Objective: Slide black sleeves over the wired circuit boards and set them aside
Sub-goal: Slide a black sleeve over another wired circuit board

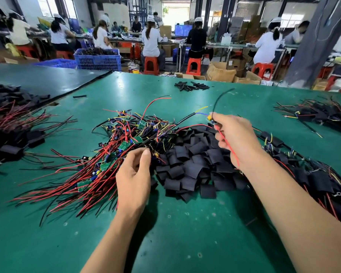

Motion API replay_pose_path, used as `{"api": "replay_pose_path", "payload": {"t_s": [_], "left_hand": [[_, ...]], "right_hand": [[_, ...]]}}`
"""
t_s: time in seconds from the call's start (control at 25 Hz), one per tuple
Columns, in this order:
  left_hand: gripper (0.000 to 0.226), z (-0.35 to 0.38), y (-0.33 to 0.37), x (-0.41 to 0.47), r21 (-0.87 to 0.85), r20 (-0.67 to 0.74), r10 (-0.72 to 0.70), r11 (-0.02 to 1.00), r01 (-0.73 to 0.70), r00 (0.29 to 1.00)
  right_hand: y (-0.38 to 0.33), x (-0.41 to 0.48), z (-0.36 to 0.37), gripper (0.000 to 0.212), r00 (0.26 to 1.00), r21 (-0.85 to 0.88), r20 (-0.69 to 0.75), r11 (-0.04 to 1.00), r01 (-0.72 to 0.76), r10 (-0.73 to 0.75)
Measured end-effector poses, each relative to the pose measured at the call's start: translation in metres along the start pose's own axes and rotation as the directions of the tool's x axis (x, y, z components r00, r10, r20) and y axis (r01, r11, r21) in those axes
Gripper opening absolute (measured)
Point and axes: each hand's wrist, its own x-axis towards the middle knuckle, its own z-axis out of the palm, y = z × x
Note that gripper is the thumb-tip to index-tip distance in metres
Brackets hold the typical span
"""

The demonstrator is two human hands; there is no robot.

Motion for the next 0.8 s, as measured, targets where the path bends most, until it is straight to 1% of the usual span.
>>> {"api": "replay_pose_path", "payload": {"t_s": [0.04,0.08,0.16,0.2,0.28,0.32,0.36,0.44,0.52,0.56,0.64,0.68,0.72,0.76,0.8], "left_hand": [[0.011,0.001,-0.001,-0.001,0.022,-0.013,-0.002,1.000,0.002,1.000],[0.009,0.003,-0.001,-0.003,0.045,-0.008,-0.007,0.999,0.008,1.000],[0.012,0.008,-0.001,-0.008,0.075,0.064,-0.019,0.997,0.015,0.998],[0.014,0.011,0.000,-0.012,0.091,0.114,-0.012,0.996,0.001,0.993],[0.015,0.017,0.002,-0.019,0.129,0.195,0.018,0.991,-0.044,0.981],[0.015,0.020,0.003,-0.023,0.139,0.214,0.024,0.989,-0.055,0.976],[0.014,0.022,0.004,-0.025,0.146,0.222,0.029,0.987,-0.063,0.975],[0.012,0.024,0.007,-0.029,0.165,0.232,0.041,0.983,-0.081,0.972],[0.012,0.027,0.013,-0.035,0.134,0.262,0.046,0.987,-0.084,0.964],[0.012,0.029,0.017,-0.039,0.064,0.297,0.025,0.997,-0.046,0.954],[0.019,0.032,0.025,-0.046,-0.083,0.421,-0.043,0.993,0.086,0.906],[0.026,0.032,0.027,-0.049,-0.104,0.476,-0.068,0.986,0.133,0.877],[0.033,0.032,0.028,-0.051,-0.083,0.508,-0.091,0.985,0.154,0.856],[0.037,0.032,0.027,-0.052,-0.056,0.516,-0.113,0.985,0.164,0.849],[0.035,0.031,0.026,-0.051,-0.044,0.508,-0.132,0.983,0.178,0.851]], "right_hand": [[0.002,-0.008,-0.011,0.020,0.995,0.142,0.077,0.987,-0.073,0.062],[0.007,-0.018,-0.020,0.017,0.978,0.256,0.172,0.953,-0.161,0.119],[0.023,-0.038,-0.033,0.013,0.919,0.424,0.347,0.842,-0.332,0.188],[0.033,-0.046,-0.039,0.014,0.889,0.500,0.411,0.766,-0.404,0.200],[0.051,-0.060,-0.047,0.017,0.843,0.608,0.499,0.610,-0.507,0.203],[0.058,-0.064,-0.050,0.017,0.826,0.629,0.526,0.561,-0.539,0.204],[0.063,-0.066,-0.052,0.017,0.814,0.634,0.544,0.535,-0.559,0.205],[0.068,-0.069,-0.051,0.016,0.796,0.618,0.568,0.531,-0.580,0.208],[0.068,-0.070,-0.046,0.017,0.764,0.556,0.611,0.573,-0.602,0.209],[0.068,-0.072,-0.044,0.017,0.737,0.501,0.640,0.610,-0.614,0.217],[0.070,-0.076,-0.040,0.015,0.682,0.379,0.690,0.682,-0.625,0.242],[0.071,-0.077,-0.039,0.015,0.660,0.335,0.707,0.702,-0.628,0.253],[0.072,-0.078,-0.039,0.016,0.648,0.311,0.715,0.710,-0.632,0.263],[0.074,-0.078,-0.039,0.018,0.653,0.302,0.705,0.715,-0.630,0.277],[0.075,-0.077,-0.039,0.021,0.671,0.303,0.681,0.722,-0.622,0.292]]}}
